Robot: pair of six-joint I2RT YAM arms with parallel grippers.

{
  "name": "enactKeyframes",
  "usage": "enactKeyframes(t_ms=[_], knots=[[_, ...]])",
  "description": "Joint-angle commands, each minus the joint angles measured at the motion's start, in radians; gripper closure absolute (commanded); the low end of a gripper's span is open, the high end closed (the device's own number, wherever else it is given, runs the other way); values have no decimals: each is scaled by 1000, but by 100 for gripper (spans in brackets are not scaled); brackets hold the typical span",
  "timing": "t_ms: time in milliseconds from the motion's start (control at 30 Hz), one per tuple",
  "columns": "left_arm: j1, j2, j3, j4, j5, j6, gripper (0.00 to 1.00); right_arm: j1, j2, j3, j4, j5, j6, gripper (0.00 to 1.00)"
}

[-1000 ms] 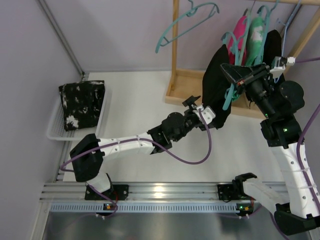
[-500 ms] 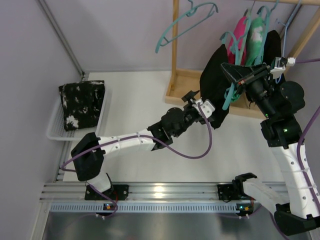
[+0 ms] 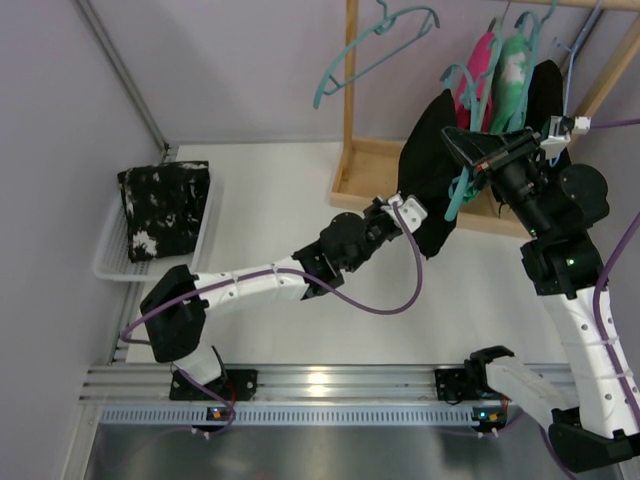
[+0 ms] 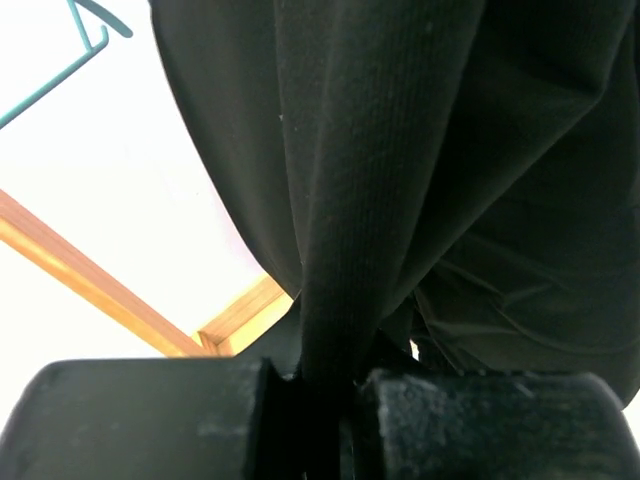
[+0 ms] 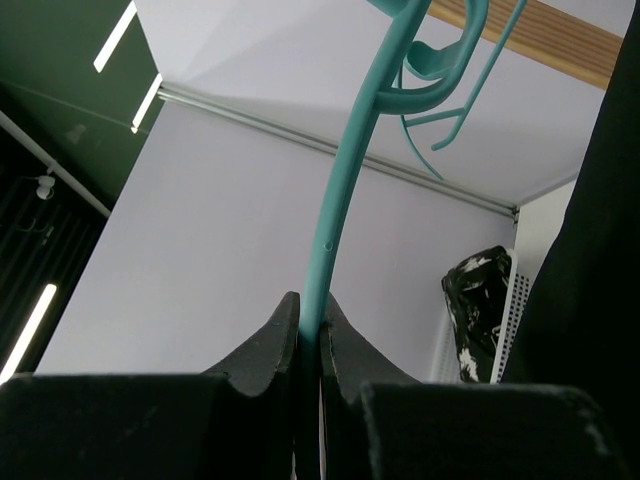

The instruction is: Remove the trousers from the hanger

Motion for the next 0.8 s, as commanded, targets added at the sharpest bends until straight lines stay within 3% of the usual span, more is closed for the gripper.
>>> enactKeyframes(t_ms=[0,333,767], knots=[[7,-83,25,69,-22,9,100,10,-35,20,162,-5,-26,100],[13,-216,56,-79,-21,-6,100,10,-40,-48,164,6,-103,100],[42,-273,281,-252,-85,-17,100,19,-51,-193,136,-23,-160,100]])
